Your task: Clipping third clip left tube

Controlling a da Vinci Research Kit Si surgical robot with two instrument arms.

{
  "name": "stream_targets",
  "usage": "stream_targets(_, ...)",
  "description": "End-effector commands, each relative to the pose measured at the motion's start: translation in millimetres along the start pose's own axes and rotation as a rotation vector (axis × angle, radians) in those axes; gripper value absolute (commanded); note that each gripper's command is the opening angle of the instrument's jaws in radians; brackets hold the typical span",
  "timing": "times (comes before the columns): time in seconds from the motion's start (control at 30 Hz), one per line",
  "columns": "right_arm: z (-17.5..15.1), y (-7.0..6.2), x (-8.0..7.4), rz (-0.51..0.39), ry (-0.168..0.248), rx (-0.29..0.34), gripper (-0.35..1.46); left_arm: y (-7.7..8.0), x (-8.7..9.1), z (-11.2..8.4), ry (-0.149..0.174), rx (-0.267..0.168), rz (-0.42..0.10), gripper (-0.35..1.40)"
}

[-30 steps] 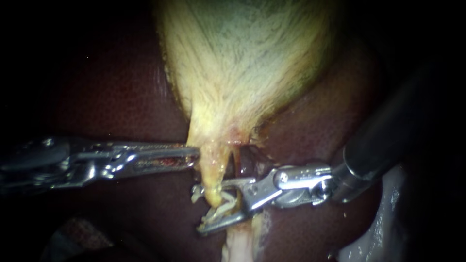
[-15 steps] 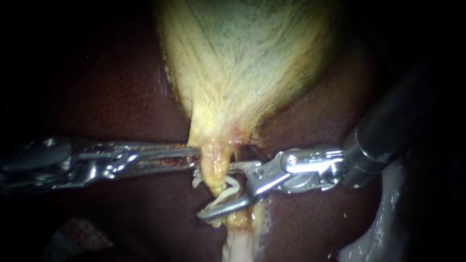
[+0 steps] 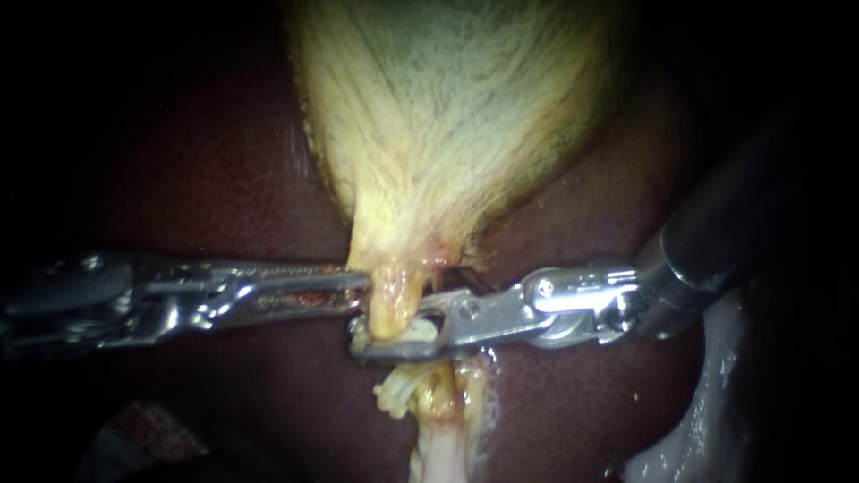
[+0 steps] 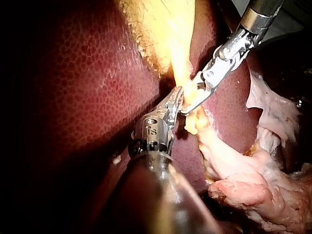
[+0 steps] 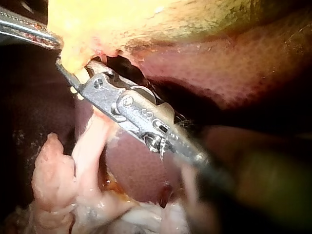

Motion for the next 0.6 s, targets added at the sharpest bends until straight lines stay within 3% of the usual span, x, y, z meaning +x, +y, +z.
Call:
stream_targets(0.03, 0.0, 0.0, -0.1, -0.006, -0.001, 0.006, -0.31, 0.0, 0.0, 0.0, 0.0, -0.001, 0.0, -0.35)
stream_targets(0.6, 0.2, -0.4, -0.1, -0.008, -0.002, 0.019, -0.29, 0.0, 0.0, 0.1, 0.0, -0.001, 0.0, -0.35)
